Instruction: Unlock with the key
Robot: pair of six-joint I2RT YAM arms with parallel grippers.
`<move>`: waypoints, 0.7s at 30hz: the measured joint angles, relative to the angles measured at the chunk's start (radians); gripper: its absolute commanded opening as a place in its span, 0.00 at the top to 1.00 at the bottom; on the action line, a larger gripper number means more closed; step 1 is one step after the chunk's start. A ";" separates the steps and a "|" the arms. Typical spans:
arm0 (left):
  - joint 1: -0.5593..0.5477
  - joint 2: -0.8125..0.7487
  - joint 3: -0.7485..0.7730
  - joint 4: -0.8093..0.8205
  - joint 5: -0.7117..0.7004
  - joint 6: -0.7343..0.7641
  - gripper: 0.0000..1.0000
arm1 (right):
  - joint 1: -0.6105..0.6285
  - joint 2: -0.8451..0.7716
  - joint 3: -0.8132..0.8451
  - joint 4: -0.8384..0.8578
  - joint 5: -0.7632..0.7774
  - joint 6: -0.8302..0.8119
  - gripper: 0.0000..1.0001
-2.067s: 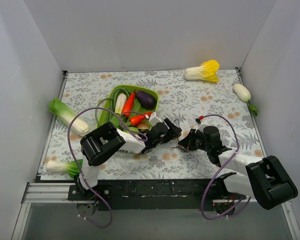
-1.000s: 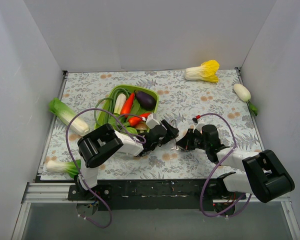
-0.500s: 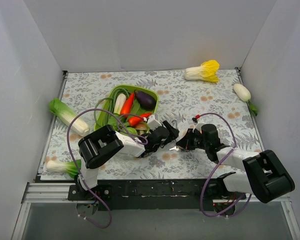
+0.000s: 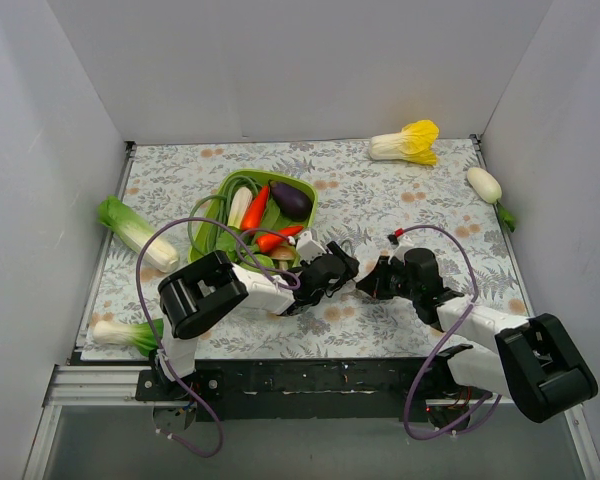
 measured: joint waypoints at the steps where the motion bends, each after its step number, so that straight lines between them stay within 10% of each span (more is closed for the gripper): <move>1: 0.000 0.000 0.000 -0.001 -0.002 -0.003 1.00 | 0.000 -0.005 0.000 -0.002 0.000 -0.002 0.99; 21: -0.056 -0.043 0.042 -0.173 0.053 -0.080 1.00 | -0.016 -0.350 -0.050 -0.119 0.089 -0.019 0.99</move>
